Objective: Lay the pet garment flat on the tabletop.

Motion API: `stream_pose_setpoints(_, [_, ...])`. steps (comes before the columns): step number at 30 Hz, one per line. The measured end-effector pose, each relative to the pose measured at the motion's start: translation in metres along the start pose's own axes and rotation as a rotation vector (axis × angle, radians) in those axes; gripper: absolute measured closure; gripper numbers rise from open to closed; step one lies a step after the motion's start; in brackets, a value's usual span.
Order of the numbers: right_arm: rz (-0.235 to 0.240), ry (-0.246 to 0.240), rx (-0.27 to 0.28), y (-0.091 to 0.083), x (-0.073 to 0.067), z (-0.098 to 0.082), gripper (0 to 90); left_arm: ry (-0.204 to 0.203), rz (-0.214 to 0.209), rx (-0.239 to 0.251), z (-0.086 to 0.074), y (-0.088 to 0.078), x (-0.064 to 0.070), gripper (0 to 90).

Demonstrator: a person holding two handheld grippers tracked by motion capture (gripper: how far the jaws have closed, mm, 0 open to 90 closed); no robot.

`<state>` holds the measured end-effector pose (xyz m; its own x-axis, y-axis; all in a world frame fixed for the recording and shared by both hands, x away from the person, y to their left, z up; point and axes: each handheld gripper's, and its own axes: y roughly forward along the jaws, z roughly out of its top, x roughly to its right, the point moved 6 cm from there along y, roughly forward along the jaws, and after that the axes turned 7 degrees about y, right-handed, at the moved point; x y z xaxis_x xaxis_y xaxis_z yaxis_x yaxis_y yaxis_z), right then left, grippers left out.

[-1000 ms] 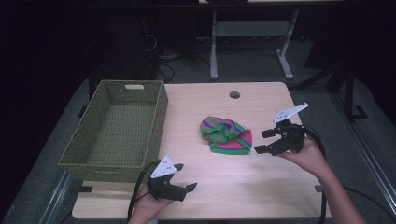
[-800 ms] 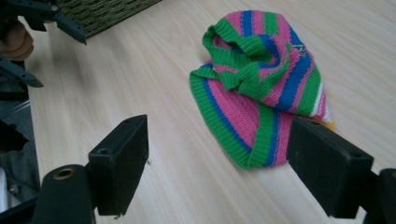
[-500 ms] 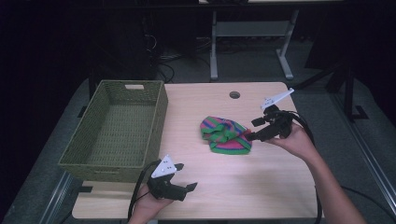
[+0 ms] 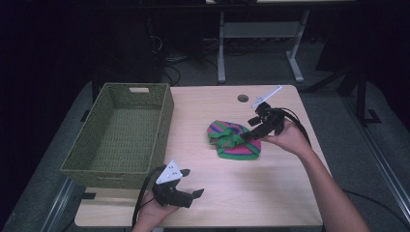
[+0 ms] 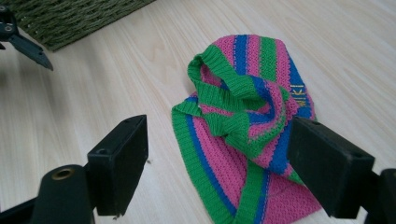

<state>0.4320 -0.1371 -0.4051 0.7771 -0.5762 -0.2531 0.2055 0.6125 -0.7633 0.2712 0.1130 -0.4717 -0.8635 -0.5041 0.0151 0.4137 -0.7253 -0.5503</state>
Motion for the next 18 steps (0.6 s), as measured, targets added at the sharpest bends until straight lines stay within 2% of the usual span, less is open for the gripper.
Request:
stream_pose_setpoints(5, [0.011, 0.003, -0.024, 0.015, 0.001, 0.002, 20.5, 0.012, -0.003, -0.010, 0.000, 0.001, 0.000, 16.9])
stream_pose_setpoints(9, [-0.007, -0.002, -0.045, 0.028, 0.004, 0.004, 21.2, 0.017, -0.004, -0.017, -0.001, 0.000, 0.000, 16.9])
stream_pose_setpoints(12, [-0.047, 0.009, -0.062, 0.037, 0.008, 0.005, 22.6, 0.017, 0.001, -0.015, -0.001, -0.001, -0.001, 16.9])
stream_pose_setpoints(13, [-0.047, 0.025, -0.072, 0.042, 0.010, 0.004, 22.6, 0.016, -0.001, -0.013, -0.001, -0.001, -0.001, 16.9])
stream_pose_setpoints(18, [-0.047, 0.029, -0.092, 0.056, 0.012, 0.004, 22.6, 0.008, -0.002, -0.004, -0.001, -0.003, -0.002, 16.9])
